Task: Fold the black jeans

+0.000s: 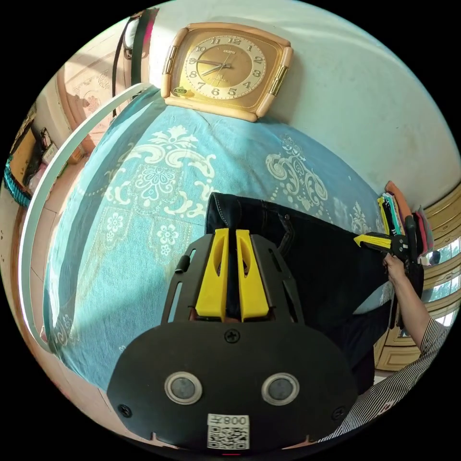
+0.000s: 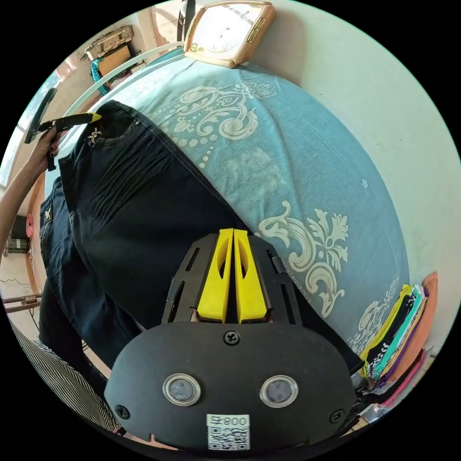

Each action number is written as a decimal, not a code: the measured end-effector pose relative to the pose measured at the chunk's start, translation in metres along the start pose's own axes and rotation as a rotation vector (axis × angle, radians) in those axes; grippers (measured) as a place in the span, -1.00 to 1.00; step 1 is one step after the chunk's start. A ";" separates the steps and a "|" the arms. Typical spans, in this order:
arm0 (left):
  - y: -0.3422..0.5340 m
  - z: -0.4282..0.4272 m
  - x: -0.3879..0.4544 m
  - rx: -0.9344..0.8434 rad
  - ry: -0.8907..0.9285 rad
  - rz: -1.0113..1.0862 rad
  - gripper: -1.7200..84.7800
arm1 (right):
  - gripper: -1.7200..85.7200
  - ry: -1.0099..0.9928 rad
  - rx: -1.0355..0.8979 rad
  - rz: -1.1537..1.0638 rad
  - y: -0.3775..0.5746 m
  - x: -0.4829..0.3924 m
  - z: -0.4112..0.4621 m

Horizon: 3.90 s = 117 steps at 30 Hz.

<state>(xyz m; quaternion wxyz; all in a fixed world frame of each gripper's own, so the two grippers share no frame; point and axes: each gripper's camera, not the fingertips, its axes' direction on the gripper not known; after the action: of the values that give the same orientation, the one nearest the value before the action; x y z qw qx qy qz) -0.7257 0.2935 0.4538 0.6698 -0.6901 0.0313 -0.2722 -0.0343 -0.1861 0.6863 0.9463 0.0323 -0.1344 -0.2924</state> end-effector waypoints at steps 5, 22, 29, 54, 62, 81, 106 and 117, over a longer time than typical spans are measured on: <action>0.001 0.001 -0.012 -0.051 -0.115 0.035 -0.85 | -0.96 -0.056 -0.064 0.049 -0.028 0.009 0.025; 0.137 -0.035 -0.076 -0.074 0.043 -0.065 -0.94 | -0.96 -0.272 0.061 0.170 0.029 -0.038 0.069; 0.213 -0.070 -0.105 -0.034 -0.014 -0.173 -0.95 | -0.96 -0.482 0.077 0.015 0.072 -0.122 0.069; 0.202 0.014 -0.107 -0.067 -0.007 -0.054 -0.95 | -0.80 -0.152 0.099 -0.439 -0.144 -0.328 0.122; 0.198 0.027 -0.090 -0.056 -0.033 -0.019 -0.96 | -0.91 -0.268 0.167 -0.354 -0.143 -0.310 0.116; 0.182 0.042 -0.024 0.053 -0.070 -0.045 -0.96 | -0.88 -0.283 0.098 -0.425 -0.108 -0.308 0.089; 0.090 0.138 0.212 -0.115 0.058 0.253 -0.95 | -0.96 -0.126 -0.005 0.246 0.103 -0.042 -0.018; 0.061 0.147 0.315 -0.054 0.000 0.345 -0.96 | -0.96 -0.168 0.127 0.314 0.194 0.029 -0.108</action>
<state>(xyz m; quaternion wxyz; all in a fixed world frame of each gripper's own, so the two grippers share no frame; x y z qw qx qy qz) -0.3774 0.2927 0.5085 0.6879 -0.6922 0.1565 -0.1521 0.1235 -0.0442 0.6166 0.9618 0.0460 -0.2346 -0.1337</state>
